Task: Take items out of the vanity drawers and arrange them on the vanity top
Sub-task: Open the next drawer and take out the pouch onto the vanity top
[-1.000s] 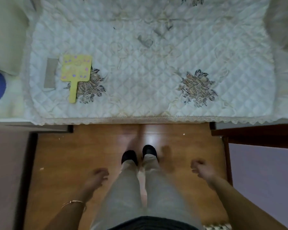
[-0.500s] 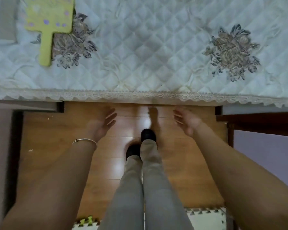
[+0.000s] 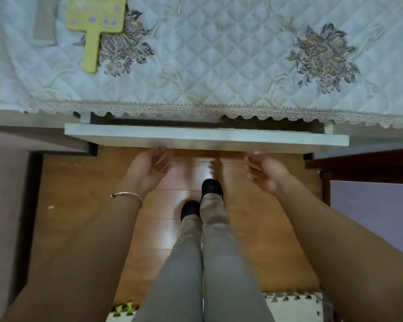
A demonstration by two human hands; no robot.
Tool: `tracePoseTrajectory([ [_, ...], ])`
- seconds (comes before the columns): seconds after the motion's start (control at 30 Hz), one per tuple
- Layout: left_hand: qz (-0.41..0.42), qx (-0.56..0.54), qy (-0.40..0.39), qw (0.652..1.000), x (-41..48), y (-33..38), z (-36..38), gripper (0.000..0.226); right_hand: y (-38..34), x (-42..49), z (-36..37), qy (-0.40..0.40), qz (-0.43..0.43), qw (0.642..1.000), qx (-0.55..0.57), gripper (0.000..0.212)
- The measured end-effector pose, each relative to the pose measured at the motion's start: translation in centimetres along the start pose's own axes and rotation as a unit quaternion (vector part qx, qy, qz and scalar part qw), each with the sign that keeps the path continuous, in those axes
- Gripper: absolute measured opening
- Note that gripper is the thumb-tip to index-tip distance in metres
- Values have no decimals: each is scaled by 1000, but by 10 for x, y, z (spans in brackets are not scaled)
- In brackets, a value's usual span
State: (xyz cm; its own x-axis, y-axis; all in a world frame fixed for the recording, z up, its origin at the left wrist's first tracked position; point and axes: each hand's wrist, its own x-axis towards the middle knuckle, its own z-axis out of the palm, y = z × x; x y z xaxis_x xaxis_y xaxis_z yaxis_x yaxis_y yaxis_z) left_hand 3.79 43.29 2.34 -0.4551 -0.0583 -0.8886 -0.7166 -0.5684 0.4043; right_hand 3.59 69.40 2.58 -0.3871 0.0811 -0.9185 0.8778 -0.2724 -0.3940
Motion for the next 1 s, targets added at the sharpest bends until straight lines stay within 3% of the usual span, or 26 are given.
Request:
tracePoseTrajectory([
  [0.1, 53, 65, -8, 996, -38, -6, -11, 17, 12, -33, 1, 35, -60, 987, -142, 28],
  [0.2, 224, 185, 34, 956, -84, -5, -13, 15, 15, -72, 1, 101, -261, 910, -305, 27],
  [0.27, 365, 320, 62, 872, -104, 6, -10, 19, 5, -94, 3, 121, -367, 854, -350, 24],
  [0.33, 455, 478, 81, 747, -103, 23, -6, 27, -12, -100, 6, 141, -442, 794, -392, 27],
  [0.4, 458, 603, 68, 649, -89, 38, -2, 33, -29, -92, 10, 156, -459, 740, -466, 34],
  [0.43, 435, 644, 68, 626, -82, 43, -1, 36, -35, -86, 12, 161, -446, 721, -505, 37],
  [0.57, 400, 681, 93, 606, -74, 46, 1, 38, -37, -75, 13, 182, -418, 676, -578, 36],
  [0.7, 389, 653, 101, 642, -85, 38, -4, 27, -28, -89, 10, 158, -407, 713, -549, 32],
  [0.87, 407, 663, 88, 622, -101, 10, -33, 26, 16, -106, -7, 139, -370, 744, -539, 29],
  [1.0, 386, 662, 71, 639, -113, -15, -59, 31, 54, -120, -19, 142, -347, 755, -538, 26],
])
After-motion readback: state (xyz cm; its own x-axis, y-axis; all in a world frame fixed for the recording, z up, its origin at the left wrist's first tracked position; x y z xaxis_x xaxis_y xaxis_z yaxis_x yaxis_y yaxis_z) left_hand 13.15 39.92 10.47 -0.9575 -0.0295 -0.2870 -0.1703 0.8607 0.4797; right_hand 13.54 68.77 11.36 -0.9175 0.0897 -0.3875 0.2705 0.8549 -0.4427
